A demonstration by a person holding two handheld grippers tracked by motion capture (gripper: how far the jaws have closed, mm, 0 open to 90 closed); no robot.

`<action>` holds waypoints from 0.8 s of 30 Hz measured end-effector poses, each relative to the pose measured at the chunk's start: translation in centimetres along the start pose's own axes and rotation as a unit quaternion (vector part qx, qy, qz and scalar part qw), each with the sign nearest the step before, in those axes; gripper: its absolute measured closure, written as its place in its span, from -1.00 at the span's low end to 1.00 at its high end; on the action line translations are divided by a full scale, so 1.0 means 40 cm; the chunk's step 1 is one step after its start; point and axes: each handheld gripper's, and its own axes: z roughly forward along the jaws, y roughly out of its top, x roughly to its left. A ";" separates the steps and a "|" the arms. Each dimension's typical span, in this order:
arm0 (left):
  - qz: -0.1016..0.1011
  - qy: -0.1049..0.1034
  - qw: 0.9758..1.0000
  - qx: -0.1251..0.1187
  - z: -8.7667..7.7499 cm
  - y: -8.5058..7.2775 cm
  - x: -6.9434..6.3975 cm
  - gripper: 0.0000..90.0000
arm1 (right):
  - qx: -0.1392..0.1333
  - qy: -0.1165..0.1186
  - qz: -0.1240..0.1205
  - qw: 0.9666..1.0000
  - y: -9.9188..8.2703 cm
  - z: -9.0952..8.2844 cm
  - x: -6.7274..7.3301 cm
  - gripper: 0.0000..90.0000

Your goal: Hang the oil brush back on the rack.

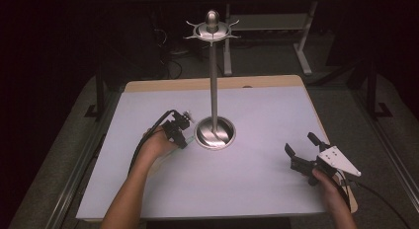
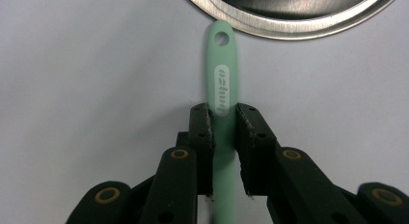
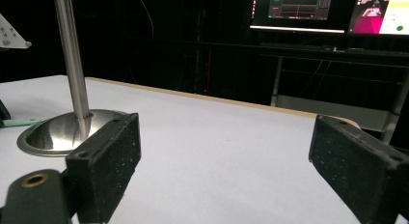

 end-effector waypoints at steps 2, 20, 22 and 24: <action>-0.005 -0.015 1.000 -0.010 -0.002 -0.007 0.011 0.72 | 0.001 0.001 0.000 1.000 0.000 0.000 -0.001 -0.77; -0.023 -0.059 0.992 -0.110 -0.068 -0.053 0.036 0.72 | 0.000 0.001 0.001 1.000 0.000 -0.001 -0.002 -0.77; -0.022 -0.067 0.989 -0.133 -0.079 -0.065 0.040 0.72 | 0.000 0.001 0.000 1.000 0.000 -0.001 -0.002 -0.77; -0.021 -0.074 0.985 -0.157 -0.090 -0.079 0.046 0.72 | 0.000 0.001 0.001 1.000 0.000 -0.001 -0.002 -0.77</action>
